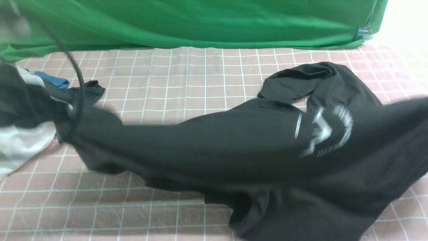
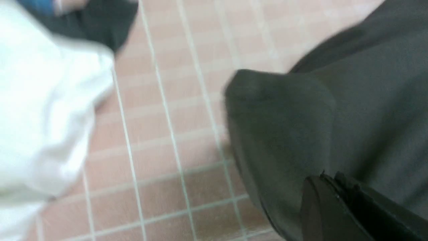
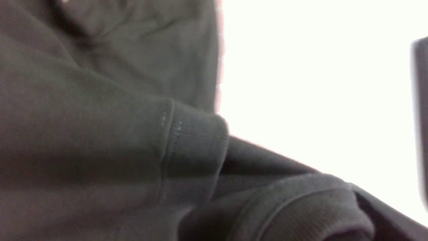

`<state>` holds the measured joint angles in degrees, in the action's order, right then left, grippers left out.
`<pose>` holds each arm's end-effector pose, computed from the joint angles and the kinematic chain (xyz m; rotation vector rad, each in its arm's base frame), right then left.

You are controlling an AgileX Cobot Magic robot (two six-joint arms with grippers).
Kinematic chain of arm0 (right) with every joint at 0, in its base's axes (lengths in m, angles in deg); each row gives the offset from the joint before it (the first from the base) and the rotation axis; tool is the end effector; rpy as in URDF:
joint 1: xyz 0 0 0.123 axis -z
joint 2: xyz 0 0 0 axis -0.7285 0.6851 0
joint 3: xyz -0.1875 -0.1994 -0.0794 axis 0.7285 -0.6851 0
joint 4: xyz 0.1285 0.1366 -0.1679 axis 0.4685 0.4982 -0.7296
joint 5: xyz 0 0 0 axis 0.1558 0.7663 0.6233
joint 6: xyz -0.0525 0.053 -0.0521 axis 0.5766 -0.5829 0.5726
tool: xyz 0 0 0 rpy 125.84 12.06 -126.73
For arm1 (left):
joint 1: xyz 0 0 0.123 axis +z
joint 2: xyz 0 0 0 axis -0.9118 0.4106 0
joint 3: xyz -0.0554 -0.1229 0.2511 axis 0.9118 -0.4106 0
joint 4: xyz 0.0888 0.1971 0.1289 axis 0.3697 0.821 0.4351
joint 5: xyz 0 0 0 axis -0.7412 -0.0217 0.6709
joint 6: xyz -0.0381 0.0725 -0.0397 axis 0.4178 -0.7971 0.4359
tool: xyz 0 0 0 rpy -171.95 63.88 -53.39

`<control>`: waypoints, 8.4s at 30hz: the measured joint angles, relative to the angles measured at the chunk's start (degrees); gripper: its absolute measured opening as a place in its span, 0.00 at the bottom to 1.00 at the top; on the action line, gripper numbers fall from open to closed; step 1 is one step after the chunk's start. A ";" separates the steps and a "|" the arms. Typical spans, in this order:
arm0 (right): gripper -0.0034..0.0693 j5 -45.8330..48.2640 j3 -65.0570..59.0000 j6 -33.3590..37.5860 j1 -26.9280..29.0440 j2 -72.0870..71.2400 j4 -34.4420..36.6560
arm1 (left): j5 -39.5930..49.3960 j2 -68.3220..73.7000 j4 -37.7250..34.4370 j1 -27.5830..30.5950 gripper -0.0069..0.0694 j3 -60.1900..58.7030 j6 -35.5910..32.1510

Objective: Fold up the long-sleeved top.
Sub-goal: Spread the long sleeves with your arms and place them on the tabletop

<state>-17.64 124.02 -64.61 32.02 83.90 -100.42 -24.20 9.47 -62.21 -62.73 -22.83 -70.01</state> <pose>0.2025 0.0144 0.3180 -0.4387 2.3254 -0.5207 0.2139 -0.0050 0.3144 0.1896 2.4789 -0.1425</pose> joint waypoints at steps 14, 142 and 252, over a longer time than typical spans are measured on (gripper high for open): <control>0.61 -13.18 9.62 -15.44 11.69 29.82 -0.20 | -18.72 3.67 -10.80 -2.07 0.12 -13.32 -9.34; 0.12 17.59 4.62 -2.91 -2.55 -15.25 19.94 | -6.67 14.56 1.96 -33.78 0.17 -12.04 -20.59; 0.12 12.07 46.76 4.57 -2.55 -7.15 11.00 | 20.96 -1.19 40.24 -33.77 0.14 52.69 23.17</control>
<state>-5.56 170.78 -60.04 29.47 76.75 -89.42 -3.24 8.27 -21.98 -96.51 29.86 -46.84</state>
